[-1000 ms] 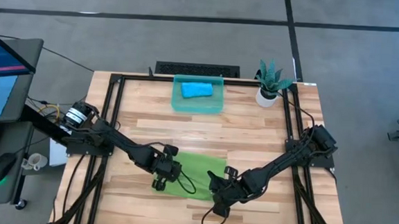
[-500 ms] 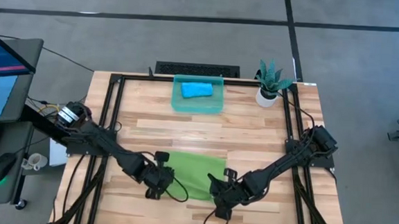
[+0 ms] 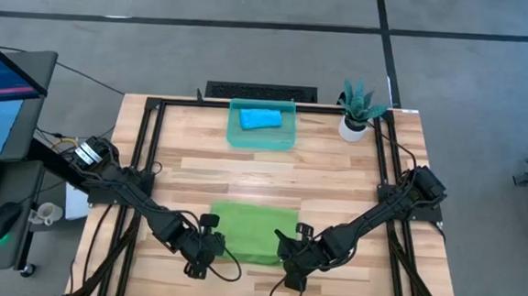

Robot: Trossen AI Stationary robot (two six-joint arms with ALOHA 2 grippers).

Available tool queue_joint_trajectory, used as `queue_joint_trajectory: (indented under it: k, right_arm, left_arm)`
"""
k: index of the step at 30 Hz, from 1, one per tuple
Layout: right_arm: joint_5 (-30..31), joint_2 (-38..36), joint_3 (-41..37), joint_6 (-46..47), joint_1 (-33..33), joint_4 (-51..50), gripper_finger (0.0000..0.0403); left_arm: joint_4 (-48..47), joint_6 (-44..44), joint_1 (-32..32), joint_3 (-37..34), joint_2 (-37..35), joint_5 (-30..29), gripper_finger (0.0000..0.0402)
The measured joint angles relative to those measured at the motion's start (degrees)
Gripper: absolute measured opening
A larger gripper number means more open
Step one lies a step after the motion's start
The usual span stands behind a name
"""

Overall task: Roll microfiber towels into tight, uniform cylinder then place into a basket
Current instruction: Fold the green microfiber cloth

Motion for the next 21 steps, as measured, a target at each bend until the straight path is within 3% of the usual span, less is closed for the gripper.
queue_joint_trajectory:
  k: [11,21]
  right_arm:
    - [-1.75,0.07,-1.24,0.02,0.35,1.53,0.0020]
    - [-1.68,0.07,-1.24,0.04,0.72,3.00,0.0114]
  left_arm:
    - [0.03,-0.74,-0.02,-0.02,0.04,-0.02,0.0004]
    - [-0.08,-2.21,-0.04,-0.04,0.07,0.19,0.0046]
